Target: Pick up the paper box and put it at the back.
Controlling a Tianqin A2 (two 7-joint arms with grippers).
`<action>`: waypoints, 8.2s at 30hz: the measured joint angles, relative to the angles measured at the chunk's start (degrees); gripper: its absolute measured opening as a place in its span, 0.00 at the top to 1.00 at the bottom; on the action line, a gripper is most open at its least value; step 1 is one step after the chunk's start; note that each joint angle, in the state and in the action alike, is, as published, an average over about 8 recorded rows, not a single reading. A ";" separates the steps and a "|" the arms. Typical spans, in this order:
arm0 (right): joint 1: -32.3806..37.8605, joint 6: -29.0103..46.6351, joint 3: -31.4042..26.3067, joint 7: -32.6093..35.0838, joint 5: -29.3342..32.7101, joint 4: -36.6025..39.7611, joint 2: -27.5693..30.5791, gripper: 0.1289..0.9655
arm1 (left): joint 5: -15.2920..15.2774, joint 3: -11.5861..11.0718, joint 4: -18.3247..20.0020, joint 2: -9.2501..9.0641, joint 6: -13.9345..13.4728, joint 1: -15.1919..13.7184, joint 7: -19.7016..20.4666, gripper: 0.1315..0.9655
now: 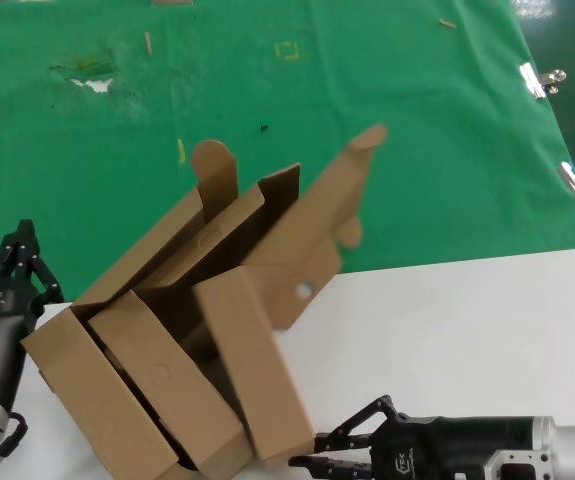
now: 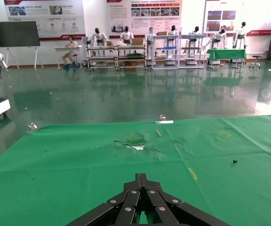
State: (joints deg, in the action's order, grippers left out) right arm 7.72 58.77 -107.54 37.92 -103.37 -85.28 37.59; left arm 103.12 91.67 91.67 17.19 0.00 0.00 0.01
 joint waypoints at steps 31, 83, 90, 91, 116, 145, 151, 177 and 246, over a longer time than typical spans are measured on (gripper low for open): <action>-16.02 -21.82 25.00 -41.59 21.79 -24.50 11.33 0.99 | 0.00 0.00 0.00 0.00 0.00 0.00 0.01 0.99; 40.13 26.01 -27.46 -83.50 107.69 8.95 -27.10 0.99 | -0.01 0.00 0.00 0.00 0.00 0.00 0.01 0.99; 37.74 24.96 -26.28 -86.94 111.24 10.92 -30.09 0.99 | -0.01 0.00 0.00 0.00 0.00 0.00 0.01 0.99; 37.50 24.61 -26.09 -87.31 111.77 11.12 -30.32 0.99 | -0.01 0.00 0.00 0.00 0.00 0.00 0.01 0.99; 34.45 17.12 -22.34 -86.65 119.60 14.40 -31.92 0.99 | -0.01 0.00 0.00 0.00 0.00 0.00 0.01 0.99; 32.99 8.25 -19.78 -90.39 123.08 18.83 -36.88 0.62 | 0.00 0.00 0.00 0.00 0.00 0.00 0.01 0.99; 33.52 5.03 -21.56 -93.88 123.88 21.01 -37.39 0.47 | 0.00 0.00 0.00 0.00 0.00 0.00 0.01 0.99; 35.93 6.61 -24.48 -89.79 112.04 14.48 -34.13 0.03 | 0.01 0.00 0.00 0.00 0.00 0.00 -0.01 0.99; 2.17 -33.53 12.33 -57.14 42.82 -14.74 -24.20 0.00 | 0.01 0.00 0.00 0.00 0.00 0.00 -0.01 0.28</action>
State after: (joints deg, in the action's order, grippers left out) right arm 9.90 25.24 -95.21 -19.22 -60.55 -100.02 13.39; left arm 103.13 91.67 91.67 17.19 0.00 0.00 0.00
